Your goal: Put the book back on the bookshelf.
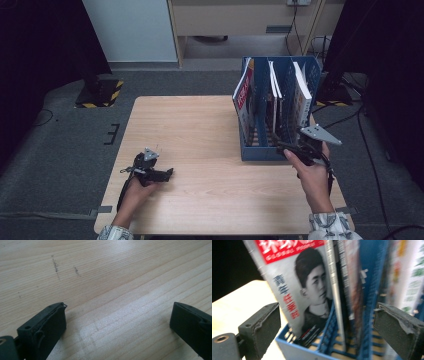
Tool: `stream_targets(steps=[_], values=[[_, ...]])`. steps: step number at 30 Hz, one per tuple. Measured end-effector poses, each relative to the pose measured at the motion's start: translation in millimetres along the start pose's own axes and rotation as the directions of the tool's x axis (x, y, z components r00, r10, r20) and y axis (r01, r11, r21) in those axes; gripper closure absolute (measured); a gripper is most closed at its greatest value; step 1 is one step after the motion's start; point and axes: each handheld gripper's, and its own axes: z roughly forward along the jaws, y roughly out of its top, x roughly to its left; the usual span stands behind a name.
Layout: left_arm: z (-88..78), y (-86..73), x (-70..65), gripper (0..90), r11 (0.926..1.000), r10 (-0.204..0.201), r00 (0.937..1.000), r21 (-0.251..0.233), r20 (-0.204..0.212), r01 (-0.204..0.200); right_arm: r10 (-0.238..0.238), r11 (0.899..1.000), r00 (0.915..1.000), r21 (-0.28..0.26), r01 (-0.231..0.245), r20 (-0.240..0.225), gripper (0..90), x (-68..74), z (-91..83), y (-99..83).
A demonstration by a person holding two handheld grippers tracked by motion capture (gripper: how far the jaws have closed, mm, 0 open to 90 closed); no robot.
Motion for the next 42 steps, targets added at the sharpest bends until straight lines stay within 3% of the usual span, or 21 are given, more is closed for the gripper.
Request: stream_targets(steps=[16, 24, 42], values=[[0.0, -0.1, -0.2, 0.0, 1.0, -0.002, 1.0, -0.002, 0.0, 0.002, -0.017, 0.999, 0.9954, 0.042, 0.021, -0.094, 8.4, 37.7, 10.2, -18.9], [0.0, -0.1, -0.2, 0.0, 1.0, -0.002, 1.0, -0.002, 0.0, 0.002, -0.041, 0.996, 0.992, 0.071, 0.05, -0.119, 8.5, 52.8, 16.9, -31.0], [0.0, -0.2, -0.5, 0.0, 1.0, -0.004, 1.0, -0.002, -0.002, 0.004, -0.093, 0.982, 0.9713, 0.143, 0.126, -0.219, 8.0, 80.8, 17.1, -63.8]])
